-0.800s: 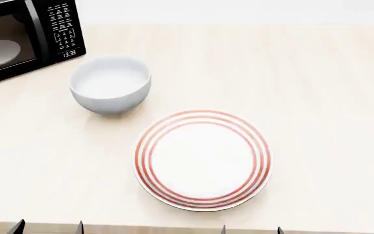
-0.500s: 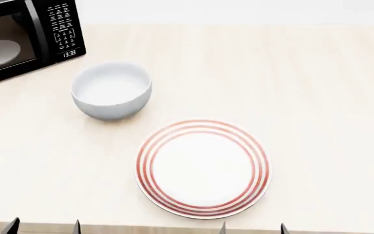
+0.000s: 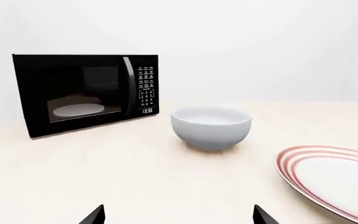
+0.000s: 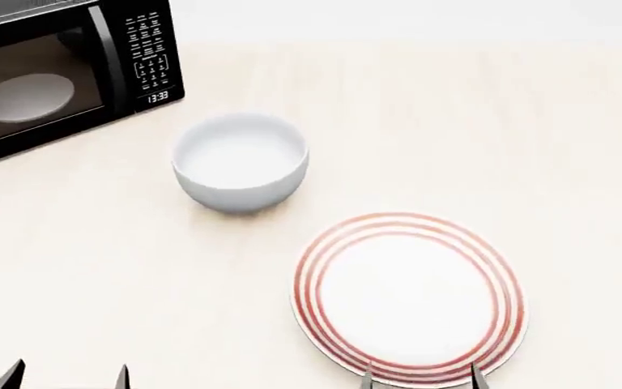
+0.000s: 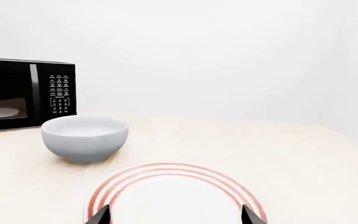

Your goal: Open the microwave.

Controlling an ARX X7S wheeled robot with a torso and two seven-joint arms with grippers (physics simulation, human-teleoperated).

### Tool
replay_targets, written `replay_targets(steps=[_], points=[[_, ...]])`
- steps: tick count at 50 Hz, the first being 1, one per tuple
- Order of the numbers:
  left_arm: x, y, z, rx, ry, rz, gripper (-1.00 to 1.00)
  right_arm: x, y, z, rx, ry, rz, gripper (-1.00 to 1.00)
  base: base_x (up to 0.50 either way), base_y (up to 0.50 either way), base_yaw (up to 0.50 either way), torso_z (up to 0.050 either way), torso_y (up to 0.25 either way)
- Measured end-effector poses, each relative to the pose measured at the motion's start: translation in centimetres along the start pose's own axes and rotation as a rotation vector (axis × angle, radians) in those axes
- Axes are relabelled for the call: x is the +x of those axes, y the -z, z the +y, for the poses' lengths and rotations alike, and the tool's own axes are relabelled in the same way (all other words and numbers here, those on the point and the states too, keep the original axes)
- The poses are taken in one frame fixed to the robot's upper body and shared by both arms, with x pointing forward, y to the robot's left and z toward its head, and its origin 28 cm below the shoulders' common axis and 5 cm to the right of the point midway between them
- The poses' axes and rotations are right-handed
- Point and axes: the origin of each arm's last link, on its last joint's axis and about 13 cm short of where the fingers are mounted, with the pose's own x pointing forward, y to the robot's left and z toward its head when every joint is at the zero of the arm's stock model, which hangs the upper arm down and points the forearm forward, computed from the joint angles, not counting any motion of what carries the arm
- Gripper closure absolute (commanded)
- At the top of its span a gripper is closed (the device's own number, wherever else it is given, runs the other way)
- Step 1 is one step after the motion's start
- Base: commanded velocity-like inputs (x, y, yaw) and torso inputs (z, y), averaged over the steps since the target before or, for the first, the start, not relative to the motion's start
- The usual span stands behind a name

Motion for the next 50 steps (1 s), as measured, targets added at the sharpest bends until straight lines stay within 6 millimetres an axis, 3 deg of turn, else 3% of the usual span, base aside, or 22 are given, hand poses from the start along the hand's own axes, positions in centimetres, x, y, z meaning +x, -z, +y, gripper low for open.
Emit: replay_targets(steps=[50], points=[[-0.01, -0.03, 0.10, 0.002, -0.001, 0.001, -1.00, 0.05, 0.31, 0.46, 0.019, -0.034, 0.004, -1.00, 0.21, 0.46, 0.00, 0.000, 0.000]])
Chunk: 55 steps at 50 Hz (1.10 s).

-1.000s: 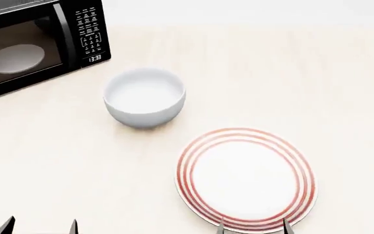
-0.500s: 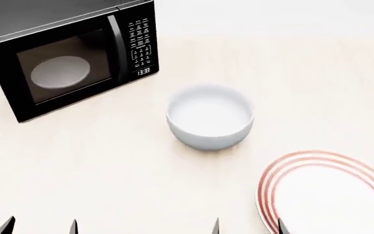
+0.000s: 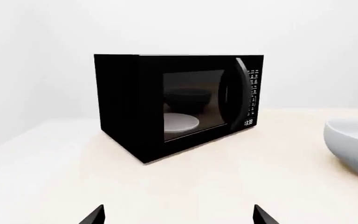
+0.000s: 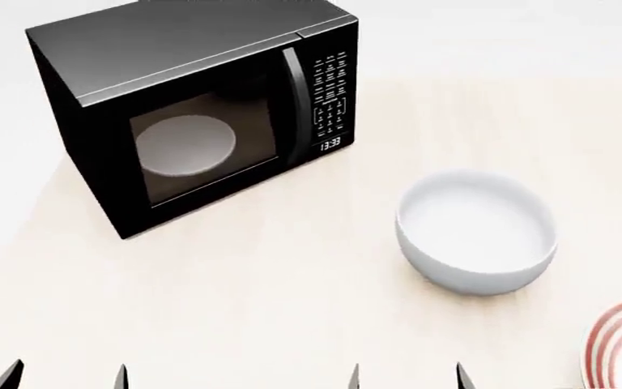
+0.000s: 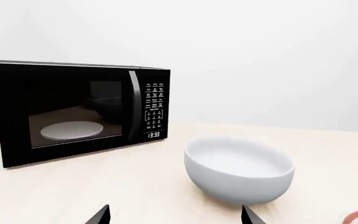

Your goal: Open the microwave.

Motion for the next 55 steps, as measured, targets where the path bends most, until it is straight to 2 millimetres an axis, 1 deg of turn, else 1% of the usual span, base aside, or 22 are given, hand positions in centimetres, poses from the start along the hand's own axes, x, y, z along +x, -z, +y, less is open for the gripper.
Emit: replay_targets(steps=[13, 35, 49, 55], points=[[-0.07, 0.01, 0.00, 0.002, 0.001, 0.000, -1.00, 0.02, 0.16, 0.02, 0.015, -0.016, 0.004, -1.00, 0.32, 0.36, 0.00, 0.000, 0.000], [0.09, 0.02, -0.02, 0.000, 0.002, 0.001, -1.00, 0.27, 0.53, 0.02, 0.029, -0.027, 0.009, -1.00, 0.44, 0.01, 0.00, 0.000, 0.000], [0.05, 0.00, -0.02, 0.001, -0.003, 0.004, -1.00, 0.21, 0.55, 0.04, 0.024, -0.032, 0.009, -1.00, 0.45, 0.16, 0.00, 0.000, 0.000], [0.02, -0.03, -0.02, 0.005, -0.005, 0.001, -1.00, 0.18, 0.48, 0.01, 0.025, -0.030, 0.006, -1.00, 0.00, 0.00, 0.00, 0.000, -0.021]])
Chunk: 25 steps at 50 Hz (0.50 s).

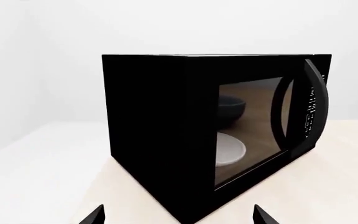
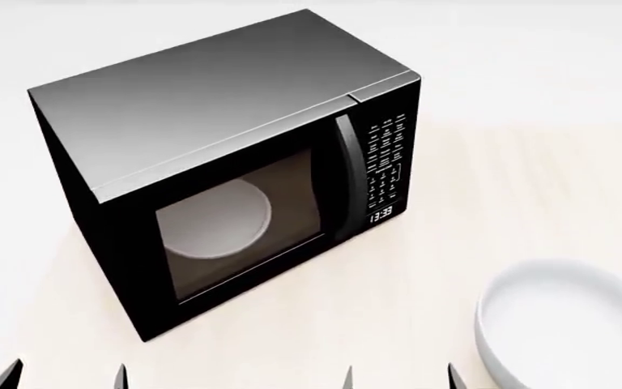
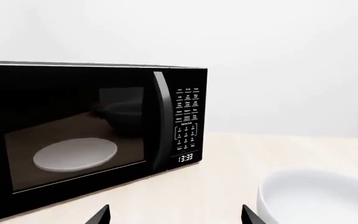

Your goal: Open the microwave.

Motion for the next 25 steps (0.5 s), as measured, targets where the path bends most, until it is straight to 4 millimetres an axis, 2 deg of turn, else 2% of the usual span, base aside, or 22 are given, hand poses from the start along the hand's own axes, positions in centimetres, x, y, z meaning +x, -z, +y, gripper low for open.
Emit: replay_targets(steps=[25], points=[[0.01, 0.02, -0.05, 0.009, 0.003, -0.006, -1.00, -0.04, -0.05, -0.02, -0.004, -0.001, -0.004, -1.00, 0.00, 0.00, 0.00, 0.000, -0.250]])
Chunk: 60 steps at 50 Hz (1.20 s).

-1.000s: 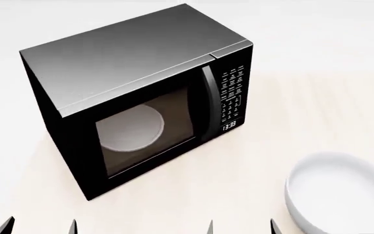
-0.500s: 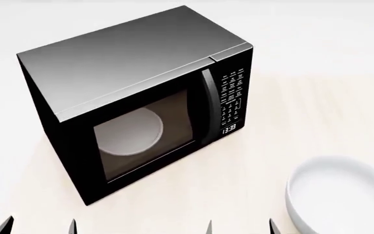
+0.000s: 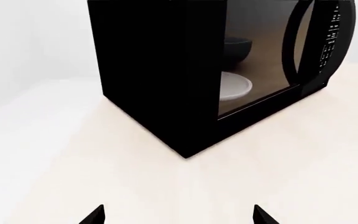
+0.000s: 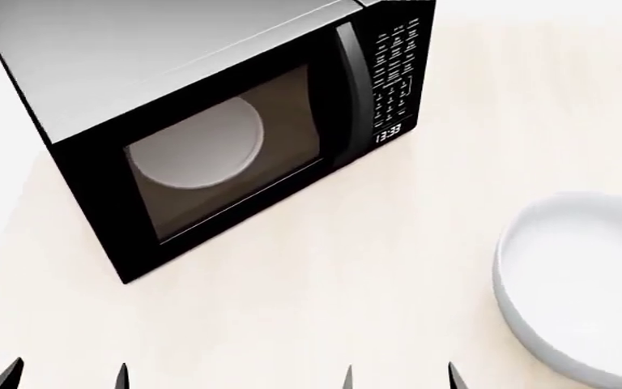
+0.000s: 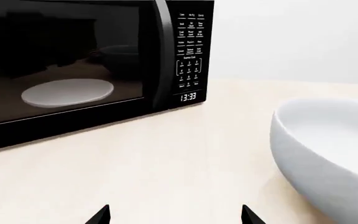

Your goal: Open the microwave.

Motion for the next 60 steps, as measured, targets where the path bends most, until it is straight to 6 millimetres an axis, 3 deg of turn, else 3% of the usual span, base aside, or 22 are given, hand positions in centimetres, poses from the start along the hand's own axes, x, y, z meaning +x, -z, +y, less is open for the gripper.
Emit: replay_targets(steps=[8, 20, 60], points=[[0.0, 0.0, 0.0, 0.001, 0.000, -0.001, -1.00, 0.0, 0.0, 0.0, 0.000, -0.002, 0.001, -1.00, 0.00, 0.00, 0.00, 0.000, -0.240], [0.1, 0.0, 0.1, -0.010, -0.003, 0.001, -1.00, 0.5, -0.6, 0.0, 0.008, -0.002, -0.010, -1.00, 0.00, 0.00, 0.00, 0.000, -0.003], [0.0, -0.6, 0.5, -0.032, -0.012, -0.009, -1.00, 8.9, -7.3, -2.0, -0.087, -0.067, -0.026, -1.00, 0.00, 0.00, 0.00, 0.000, 0.000]])
